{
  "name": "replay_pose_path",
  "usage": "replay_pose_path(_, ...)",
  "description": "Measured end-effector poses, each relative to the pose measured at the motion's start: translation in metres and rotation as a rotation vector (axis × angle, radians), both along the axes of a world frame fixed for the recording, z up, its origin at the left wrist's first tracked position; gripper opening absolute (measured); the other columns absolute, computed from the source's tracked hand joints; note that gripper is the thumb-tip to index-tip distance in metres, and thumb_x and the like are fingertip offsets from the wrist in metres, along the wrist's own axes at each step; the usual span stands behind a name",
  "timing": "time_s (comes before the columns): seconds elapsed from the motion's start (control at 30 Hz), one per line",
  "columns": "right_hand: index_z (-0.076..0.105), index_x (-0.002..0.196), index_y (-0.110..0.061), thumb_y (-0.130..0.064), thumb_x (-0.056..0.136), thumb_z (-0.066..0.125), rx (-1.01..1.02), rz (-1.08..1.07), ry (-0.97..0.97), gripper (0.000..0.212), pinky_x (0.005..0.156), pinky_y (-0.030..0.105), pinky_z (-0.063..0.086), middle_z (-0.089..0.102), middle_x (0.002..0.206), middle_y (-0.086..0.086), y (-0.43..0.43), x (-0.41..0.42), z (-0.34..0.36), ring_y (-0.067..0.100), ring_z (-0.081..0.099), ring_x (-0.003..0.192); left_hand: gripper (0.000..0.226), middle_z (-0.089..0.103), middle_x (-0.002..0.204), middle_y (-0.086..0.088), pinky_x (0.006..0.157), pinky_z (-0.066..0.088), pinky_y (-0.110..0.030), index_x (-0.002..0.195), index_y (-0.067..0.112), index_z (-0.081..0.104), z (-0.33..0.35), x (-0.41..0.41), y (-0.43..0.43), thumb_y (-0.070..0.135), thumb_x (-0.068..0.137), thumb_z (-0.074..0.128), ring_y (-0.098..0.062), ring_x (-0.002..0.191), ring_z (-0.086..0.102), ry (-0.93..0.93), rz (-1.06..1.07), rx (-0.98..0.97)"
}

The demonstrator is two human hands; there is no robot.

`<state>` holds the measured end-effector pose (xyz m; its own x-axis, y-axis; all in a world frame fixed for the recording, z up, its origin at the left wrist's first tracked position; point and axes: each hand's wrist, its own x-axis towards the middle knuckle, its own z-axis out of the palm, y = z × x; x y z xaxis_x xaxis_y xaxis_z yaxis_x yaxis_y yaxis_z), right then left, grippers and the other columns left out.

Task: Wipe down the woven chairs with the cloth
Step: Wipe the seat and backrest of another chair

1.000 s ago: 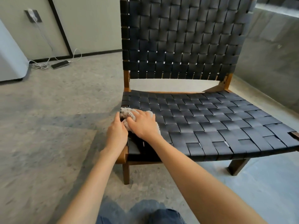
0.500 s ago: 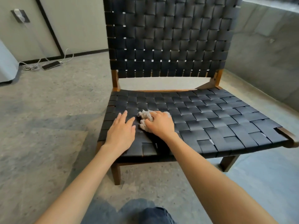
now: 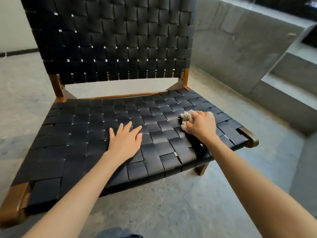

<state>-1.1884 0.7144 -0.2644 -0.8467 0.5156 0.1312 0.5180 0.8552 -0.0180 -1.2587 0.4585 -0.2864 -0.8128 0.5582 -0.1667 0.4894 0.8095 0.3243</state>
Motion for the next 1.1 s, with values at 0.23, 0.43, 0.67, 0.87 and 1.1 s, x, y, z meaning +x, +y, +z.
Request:
replay_pose_path(0.23,0.054,0.126,-0.024,-0.039,0.094,0.036,-0.021,-0.193,-0.014,0.040,0.108,0.062,0.012,0.051,0.135,0.006,0.040,-0.014,-0.014,0.035,0.036,0.126,0.050,0.016,0.158,0.005,0.115,-0.001,-0.052,0.145,0.041,0.027,-0.019,-0.020,-0.004,0.055,0.097,0.023,-0.020,0.147,0.006,0.047,0.017,0.040)
replay_pose_path(0.43,0.050,0.134,-0.027,-0.048,0.096,0.024,-0.020,-0.170,-0.103,0.051,0.109,0.068,0.004,0.050,0.139,0.005,0.055,-0.053,-0.015,0.038,0.037,0.129,0.049,0.021,0.156,0.007,0.115,0.000,-0.052,0.144,0.042,0.030,-0.029,-0.019,-0.004,0.053,0.096,0.026,-0.019,0.146,0.009,0.113,0.040,0.078)
replay_pose_path(0.67,0.060,0.120,-0.020,-0.040,0.096,0.028,-0.014,-0.069,-0.108,0.045,0.096,0.045,0.034,0.062,0.123,0.013,0.038,-0.064,-0.013,0.037,0.051,0.113,0.047,0.024,0.156,0.004,0.114,0.002,-0.057,0.144,0.037,0.033,-0.025,-0.015,0.001,0.045,0.098,0.028,-0.023,0.146,0.012,0.107,0.053,0.079)
replay_pose_path(0.87,0.059,0.126,-0.025,-0.045,0.100,0.024,-0.207,0.211,-0.107,0.047,0.100,0.044,0.038,0.062,0.125,0.009,-0.068,-0.089,-0.034,0.036,0.052,0.115,0.047,0.032,0.153,-0.001,0.116,0.013,-0.039,0.143,0.022,0.039,-0.004,-0.011,-0.023,0.038,0.100,0.036,-0.019,0.143,0.021,0.063,0.062,0.193)
replay_pose_path(1.1,0.057,0.126,-0.024,-0.051,0.099,0.023,-0.351,0.462,-0.086,0.051,0.097,0.046,0.039,0.063,0.122,0.013,-0.199,-0.131,-0.042,0.038,0.054,0.112,0.063,0.014,0.158,-0.003,0.117,0.004,-0.045,0.150,0.022,0.022,0.011,-0.002,-0.135,0.056,0.097,0.020,-0.022,0.146,0.006,0.120,0.270,-0.136)
